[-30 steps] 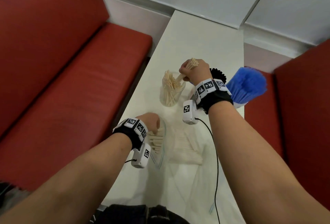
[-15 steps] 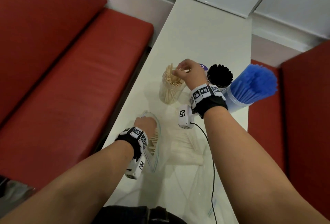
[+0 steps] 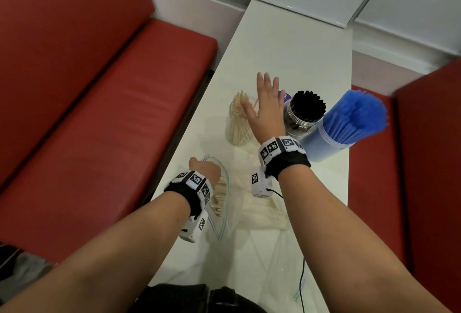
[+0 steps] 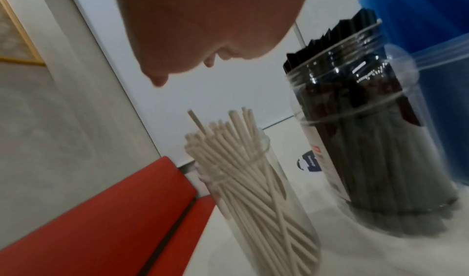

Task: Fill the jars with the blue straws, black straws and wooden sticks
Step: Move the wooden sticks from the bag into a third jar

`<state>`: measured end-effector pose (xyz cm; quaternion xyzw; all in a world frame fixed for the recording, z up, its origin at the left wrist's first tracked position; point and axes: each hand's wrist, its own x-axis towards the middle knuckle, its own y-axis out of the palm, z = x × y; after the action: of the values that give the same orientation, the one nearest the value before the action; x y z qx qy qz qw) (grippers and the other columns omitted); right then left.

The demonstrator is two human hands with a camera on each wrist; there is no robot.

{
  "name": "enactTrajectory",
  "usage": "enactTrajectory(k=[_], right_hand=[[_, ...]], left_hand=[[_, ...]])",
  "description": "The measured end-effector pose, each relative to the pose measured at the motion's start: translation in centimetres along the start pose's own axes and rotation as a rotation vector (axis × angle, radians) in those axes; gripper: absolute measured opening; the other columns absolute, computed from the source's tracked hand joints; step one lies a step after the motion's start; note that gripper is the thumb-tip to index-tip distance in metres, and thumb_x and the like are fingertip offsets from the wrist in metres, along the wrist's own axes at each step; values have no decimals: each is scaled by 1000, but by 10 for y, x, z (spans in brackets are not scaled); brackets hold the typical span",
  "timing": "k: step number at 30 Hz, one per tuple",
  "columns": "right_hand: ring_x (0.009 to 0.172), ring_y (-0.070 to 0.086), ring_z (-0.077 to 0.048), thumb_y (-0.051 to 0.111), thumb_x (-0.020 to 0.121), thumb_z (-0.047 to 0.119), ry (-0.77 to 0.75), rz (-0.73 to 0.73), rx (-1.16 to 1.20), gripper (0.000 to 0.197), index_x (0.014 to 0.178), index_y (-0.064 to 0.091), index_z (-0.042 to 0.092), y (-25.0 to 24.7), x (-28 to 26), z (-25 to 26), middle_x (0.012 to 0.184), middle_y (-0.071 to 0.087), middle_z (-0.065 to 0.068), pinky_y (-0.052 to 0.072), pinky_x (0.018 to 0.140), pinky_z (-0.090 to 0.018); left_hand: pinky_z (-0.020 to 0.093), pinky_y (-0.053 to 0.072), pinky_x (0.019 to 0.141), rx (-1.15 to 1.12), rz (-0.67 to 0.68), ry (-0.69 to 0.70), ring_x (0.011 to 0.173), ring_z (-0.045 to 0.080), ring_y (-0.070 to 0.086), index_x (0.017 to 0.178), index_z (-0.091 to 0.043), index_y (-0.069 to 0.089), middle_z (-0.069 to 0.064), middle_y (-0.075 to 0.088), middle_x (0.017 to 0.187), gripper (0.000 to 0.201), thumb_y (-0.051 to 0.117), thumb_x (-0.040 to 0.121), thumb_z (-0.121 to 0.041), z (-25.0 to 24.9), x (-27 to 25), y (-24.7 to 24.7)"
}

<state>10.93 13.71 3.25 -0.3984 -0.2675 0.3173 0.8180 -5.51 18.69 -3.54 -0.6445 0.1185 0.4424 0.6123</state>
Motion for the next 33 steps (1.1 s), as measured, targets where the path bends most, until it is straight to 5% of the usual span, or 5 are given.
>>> enactTrajectory(k=[6,12,18,25,33], right_hand=[[101,70,-19,44,96,1,120,191,539,36,121,67,12,-19,-39,36,109,73,-8,55,94,-38],[130,54,-27,72,84,6,37,886,40,63,142,50,13,16,-89,42,141,57,-11,43,107,-37],[155,9,-28,62,97,42,-30,791,-147,72,158,28,27,41,-112,41,164,29,-1,0,122,-60],[69,58,-3,65,96,23,123,463,386,17,83,67,12,11,-112,50,81,70,-1,42,73,-31],[51,55,-7,65,97,26,105,326,600,33,72,60,4,-21,-105,70,58,62,0,46,63,-21]], left_hand=[[56,16,111,18,-37,-34,115,20,53,117,-17,62,-2,59,104,34,37,96,-7,8,-20,-11],[57,16,108,-15,-123,-67,120,18,52,117,-25,63,-4,61,117,29,42,97,-25,13,-54,-37],[53,21,109,-12,-171,-83,126,26,47,102,-23,64,0,62,114,23,42,96,-30,10,-93,-76],[30,47,55,-57,-397,59,55,16,55,61,-15,55,-4,61,65,47,71,76,-57,32,-151,-133],[34,52,81,-529,-823,371,82,7,66,86,-28,74,-12,72,85,59,32,92,-70,39,-169,-164]])
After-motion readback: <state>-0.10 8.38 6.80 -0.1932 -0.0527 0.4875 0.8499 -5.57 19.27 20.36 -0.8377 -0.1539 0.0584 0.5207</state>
